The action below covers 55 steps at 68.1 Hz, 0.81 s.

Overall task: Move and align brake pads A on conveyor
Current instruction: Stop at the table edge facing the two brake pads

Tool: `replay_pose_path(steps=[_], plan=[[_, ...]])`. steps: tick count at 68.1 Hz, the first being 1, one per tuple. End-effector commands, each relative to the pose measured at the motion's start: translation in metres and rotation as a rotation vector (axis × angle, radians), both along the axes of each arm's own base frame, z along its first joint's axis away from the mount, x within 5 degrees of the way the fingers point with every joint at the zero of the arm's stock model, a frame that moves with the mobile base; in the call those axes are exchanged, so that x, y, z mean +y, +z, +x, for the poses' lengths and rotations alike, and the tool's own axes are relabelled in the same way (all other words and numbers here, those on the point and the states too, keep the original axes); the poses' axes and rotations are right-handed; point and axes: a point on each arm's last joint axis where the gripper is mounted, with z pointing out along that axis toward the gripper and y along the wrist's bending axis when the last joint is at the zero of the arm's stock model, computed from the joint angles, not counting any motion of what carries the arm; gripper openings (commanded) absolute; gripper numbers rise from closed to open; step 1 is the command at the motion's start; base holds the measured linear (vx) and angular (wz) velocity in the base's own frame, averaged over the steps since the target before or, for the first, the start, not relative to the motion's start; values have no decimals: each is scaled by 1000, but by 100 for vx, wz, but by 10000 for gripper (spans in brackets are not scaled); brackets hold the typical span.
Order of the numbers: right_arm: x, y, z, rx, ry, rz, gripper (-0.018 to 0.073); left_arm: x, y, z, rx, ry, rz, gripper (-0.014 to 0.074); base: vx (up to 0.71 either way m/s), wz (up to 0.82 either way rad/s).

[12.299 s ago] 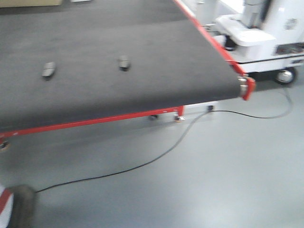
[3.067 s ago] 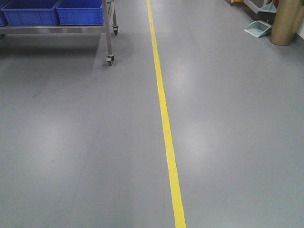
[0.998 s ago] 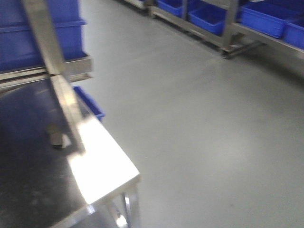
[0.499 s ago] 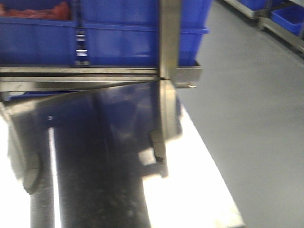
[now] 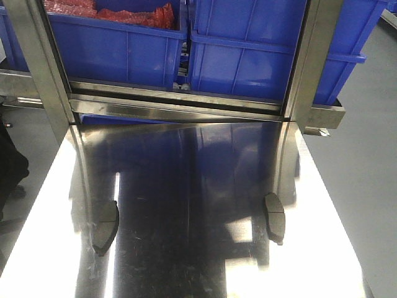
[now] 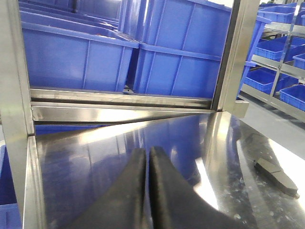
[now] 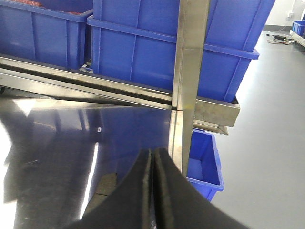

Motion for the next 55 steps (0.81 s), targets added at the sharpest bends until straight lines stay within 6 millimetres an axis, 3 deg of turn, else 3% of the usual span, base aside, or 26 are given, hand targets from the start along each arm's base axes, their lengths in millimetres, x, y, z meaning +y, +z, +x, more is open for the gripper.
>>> replay_pose_path(steps=[1, 55], plan=[[0, 15, 1, -96, 3, 0, -3, 2, 14, 0, -77, 19, -33, -7, 3, 9], [0, 15, 1, -96, 3, 0, -3, 2, 14, 0, -77, 19, -33, -7, -3, -8]])
